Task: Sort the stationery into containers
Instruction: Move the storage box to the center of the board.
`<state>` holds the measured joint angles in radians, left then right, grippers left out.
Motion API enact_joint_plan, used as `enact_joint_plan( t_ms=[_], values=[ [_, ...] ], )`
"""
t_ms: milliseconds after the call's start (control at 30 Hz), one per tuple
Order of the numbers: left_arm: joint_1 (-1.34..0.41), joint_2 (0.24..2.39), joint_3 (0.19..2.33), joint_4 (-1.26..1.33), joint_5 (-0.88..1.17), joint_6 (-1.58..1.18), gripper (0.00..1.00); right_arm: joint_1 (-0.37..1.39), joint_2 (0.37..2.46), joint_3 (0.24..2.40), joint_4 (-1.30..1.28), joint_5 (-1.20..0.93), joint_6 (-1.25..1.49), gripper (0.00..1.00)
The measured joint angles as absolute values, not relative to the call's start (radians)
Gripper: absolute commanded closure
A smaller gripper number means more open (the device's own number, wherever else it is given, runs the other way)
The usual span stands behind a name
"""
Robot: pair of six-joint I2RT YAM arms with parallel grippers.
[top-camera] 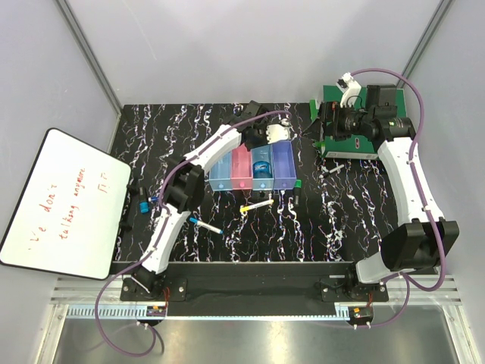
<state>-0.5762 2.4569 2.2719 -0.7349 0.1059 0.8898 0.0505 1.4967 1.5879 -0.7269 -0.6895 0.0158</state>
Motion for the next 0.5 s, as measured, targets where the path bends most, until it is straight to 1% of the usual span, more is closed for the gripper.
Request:
enact_joint_plan(
  t_ms=[67, 100, 233, 267, 333, 367, 400, 500],
  values=[
    [-0.573, 2.458, 2.271, -0.728, 0.102, 0.89, 0.96, 0.051, 1.497, 1.587, -0.727, -0.69, 0.016, 0.0],
    [-0.572, 2.458, 2.271, -0.725, 0.101, 0.891, 0.94, 0.051, 1.497, 1.587, -0.727, -0.69, 0.016, 0.0],
    [-0.57, 2.458, 2.265, -0.708, 0.094, 0.891, 0.8, 0.051, 1.497, 1.587, -0.727, -0.69, 0.016, 0.0],
    [-0.57, 2.458, 2.264, -0.703, 0.093, 0.891, 0.68, 0.051, 1.497, 1.587, -0.727, -0.69, 0.016, 0.0],
    [-0.568, 2.458, 2.263, -0.684, 0.09, 0.89, 0.59, 0.051, 1.497, 1.587, -0.727, -0.69, 0.016, 0.0],
    [-0.567, 2.458, 2.261, -0.669, 0.087, 0.895, 0.48, 0.051, 1.497, 1.587, -0.727, -0.69, 0.016, 0.0],
    [-0.565, 2.458, 2.256, -0.653, 0.084, 0.893, 0.45, 0.051, 1.497, 1.586, -0.727, -0.69, 0.016, 0.0],
    [-0.557, 2.458, 2.241, -0.603, 0.078, 0.881, 0.45, 0.051, 1.494, 1.581, -0.727, -0.69, 0.016, 0.0]
  ],
)
